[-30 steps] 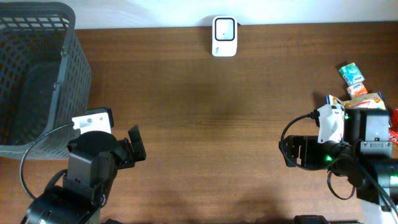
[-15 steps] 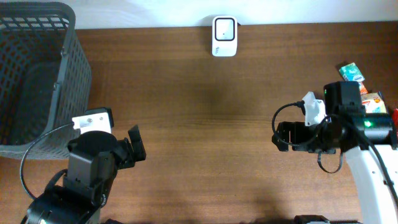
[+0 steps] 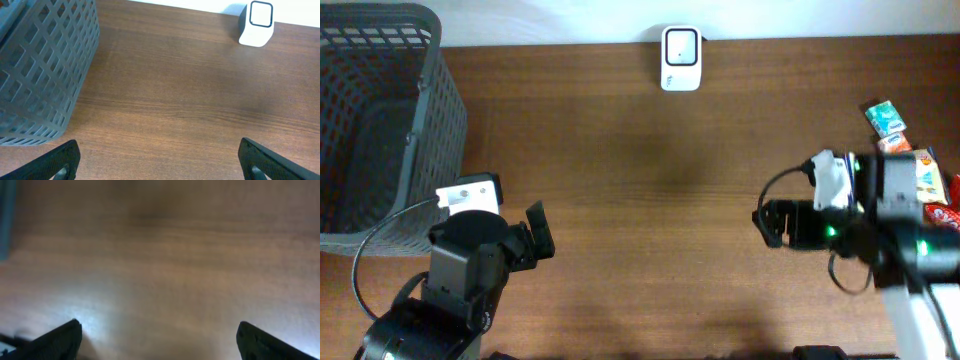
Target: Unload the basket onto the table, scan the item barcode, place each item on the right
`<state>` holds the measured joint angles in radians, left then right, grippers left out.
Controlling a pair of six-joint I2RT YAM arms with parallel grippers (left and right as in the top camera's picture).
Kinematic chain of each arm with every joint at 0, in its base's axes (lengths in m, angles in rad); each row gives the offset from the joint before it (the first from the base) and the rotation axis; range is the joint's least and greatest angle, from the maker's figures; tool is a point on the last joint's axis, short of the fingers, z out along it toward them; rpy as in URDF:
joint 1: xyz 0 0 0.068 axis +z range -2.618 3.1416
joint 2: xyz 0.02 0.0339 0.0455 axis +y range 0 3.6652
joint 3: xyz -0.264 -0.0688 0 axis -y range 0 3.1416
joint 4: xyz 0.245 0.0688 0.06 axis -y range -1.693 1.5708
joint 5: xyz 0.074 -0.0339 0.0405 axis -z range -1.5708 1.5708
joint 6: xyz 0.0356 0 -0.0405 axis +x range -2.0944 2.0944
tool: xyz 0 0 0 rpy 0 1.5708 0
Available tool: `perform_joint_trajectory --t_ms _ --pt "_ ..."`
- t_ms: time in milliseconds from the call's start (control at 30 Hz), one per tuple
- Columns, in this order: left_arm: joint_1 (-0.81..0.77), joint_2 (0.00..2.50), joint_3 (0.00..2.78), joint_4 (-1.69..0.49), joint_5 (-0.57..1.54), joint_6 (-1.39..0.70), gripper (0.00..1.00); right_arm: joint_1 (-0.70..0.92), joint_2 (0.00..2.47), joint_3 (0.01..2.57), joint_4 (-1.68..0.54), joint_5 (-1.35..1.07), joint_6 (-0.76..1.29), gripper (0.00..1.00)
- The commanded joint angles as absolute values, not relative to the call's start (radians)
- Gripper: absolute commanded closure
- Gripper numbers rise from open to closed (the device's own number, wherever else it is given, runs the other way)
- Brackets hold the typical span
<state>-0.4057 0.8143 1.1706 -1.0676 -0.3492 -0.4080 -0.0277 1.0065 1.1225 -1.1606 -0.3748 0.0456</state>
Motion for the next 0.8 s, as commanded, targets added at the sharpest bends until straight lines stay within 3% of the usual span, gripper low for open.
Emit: perform_joint_trajectory --t_ms 0,300,767 --pt "-0.405 0.814 1.175 -1.069 -0.363 -0.395 0.01 -0.019 0.832 0.965 -1.087 -0.421 0.041 0.01" --pt "-0.405 0.814 1.175 -1.069 -0.363 -0.395 0.01 -0.019 0.334 0.47 -0.585 -0.535 0.041 0.02" --pt "-0.405 0.814 1.175 -1.069 -0.363 -0.395 0.01 -0.019 0.06 0.189 -0.229 -0.538 0.041 0.02"
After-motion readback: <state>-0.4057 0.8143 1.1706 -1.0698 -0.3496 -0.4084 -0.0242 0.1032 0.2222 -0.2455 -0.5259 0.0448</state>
